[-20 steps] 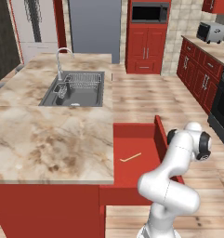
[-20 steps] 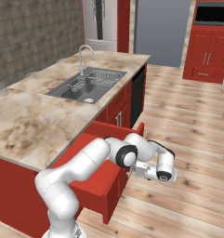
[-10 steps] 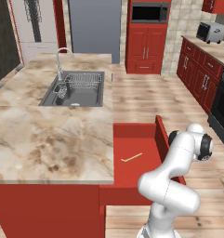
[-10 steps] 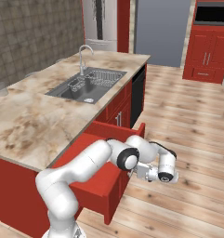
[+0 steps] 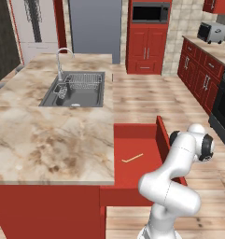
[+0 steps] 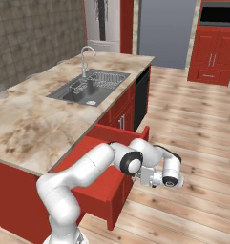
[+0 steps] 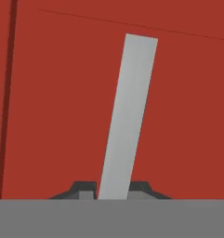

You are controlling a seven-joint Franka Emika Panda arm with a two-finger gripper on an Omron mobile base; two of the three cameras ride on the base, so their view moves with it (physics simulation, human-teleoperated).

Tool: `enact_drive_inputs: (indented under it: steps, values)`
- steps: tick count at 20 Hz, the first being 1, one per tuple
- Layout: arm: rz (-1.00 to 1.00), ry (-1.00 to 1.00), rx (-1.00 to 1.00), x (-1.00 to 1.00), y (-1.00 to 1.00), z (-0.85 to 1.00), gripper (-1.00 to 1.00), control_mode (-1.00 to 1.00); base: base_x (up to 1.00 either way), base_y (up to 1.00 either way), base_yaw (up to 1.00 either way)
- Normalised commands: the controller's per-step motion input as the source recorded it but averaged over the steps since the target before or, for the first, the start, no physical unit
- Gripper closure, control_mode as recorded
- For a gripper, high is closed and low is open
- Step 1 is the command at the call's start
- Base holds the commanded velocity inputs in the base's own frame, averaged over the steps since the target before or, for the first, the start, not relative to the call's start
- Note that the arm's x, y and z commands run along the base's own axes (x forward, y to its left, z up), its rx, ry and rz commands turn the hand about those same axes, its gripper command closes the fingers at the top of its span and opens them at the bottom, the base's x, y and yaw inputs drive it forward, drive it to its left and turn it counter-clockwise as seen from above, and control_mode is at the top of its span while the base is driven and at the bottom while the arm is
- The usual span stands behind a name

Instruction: Take a straw from the drawer in front and place it inside the glass cup on the dining counter.

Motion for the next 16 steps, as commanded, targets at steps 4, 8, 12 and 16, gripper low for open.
enact_drive_inputs:
  steps: [4,8,12,16]
  values:
    - [0.0,0.05,0.0,0.0,0.0,0.0,1.0,-1.0,0.0,0.0,0.0]
    - [0.0,0.0,0.0,0.0,0.0,0.0,1.0,-1.0,0.0,0.0,0.0]
    - [0.0,0.0,0.0,0.0,0.0,0.0,1.0,-1.0,0.0,0.0,0.0]
    - [0.0,0.0,0.0,0.0,0.0,0.0,-1.0,-1.0,0.0,0.0,0.0]
